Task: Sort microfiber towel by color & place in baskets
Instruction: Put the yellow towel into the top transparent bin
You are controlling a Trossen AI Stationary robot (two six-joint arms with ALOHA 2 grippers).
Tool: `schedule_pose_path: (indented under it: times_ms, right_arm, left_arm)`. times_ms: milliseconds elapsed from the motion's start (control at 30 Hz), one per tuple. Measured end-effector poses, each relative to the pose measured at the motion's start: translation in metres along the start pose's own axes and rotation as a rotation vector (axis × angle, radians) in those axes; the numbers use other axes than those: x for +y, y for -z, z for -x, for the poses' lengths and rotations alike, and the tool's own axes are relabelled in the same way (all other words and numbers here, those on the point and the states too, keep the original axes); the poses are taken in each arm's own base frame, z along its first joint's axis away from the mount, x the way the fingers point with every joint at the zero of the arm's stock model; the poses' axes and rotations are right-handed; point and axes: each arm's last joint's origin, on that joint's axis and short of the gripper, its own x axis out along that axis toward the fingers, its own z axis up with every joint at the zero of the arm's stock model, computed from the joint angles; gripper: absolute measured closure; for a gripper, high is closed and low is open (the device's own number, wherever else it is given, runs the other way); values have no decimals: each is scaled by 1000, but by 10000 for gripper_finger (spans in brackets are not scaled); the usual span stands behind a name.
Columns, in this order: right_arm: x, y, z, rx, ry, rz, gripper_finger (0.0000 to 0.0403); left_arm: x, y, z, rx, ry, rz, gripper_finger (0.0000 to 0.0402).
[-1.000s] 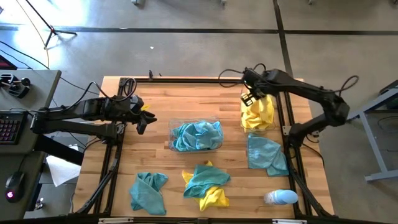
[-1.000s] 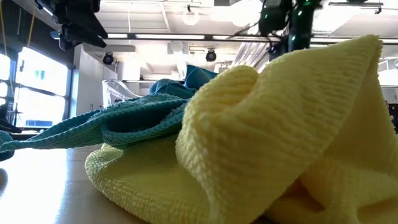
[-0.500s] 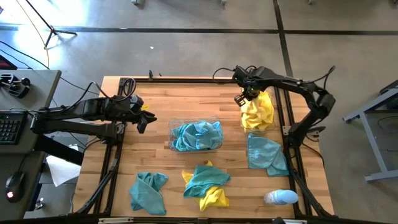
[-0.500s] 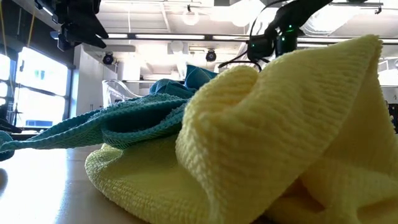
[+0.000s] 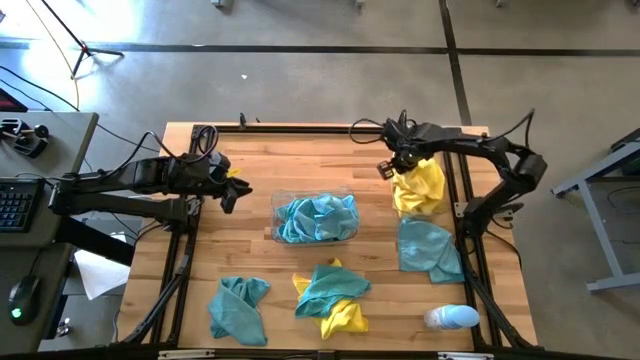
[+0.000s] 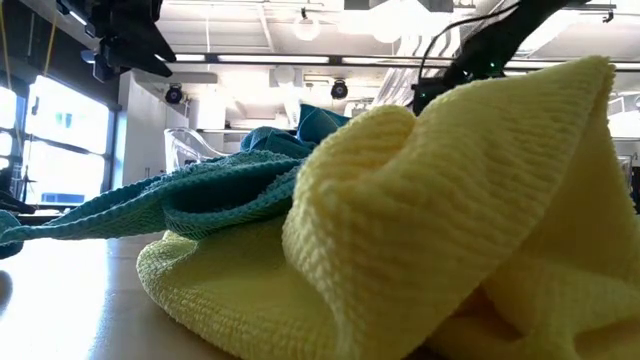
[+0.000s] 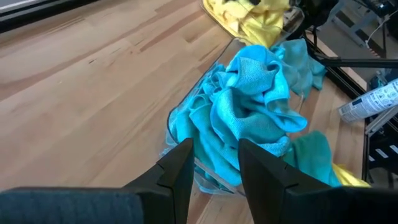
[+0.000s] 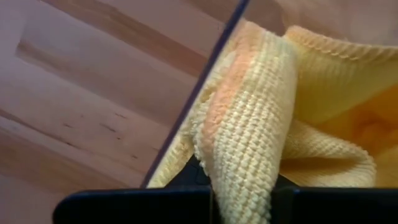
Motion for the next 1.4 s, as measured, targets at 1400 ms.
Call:
schedule_pose_path:
  times_ms: [1400]
  right_arm:
    - [-28,28,101,-171,-47,-39,265]
  left_arm:
    - [-3,-4,-4,-47,-13,49,289]
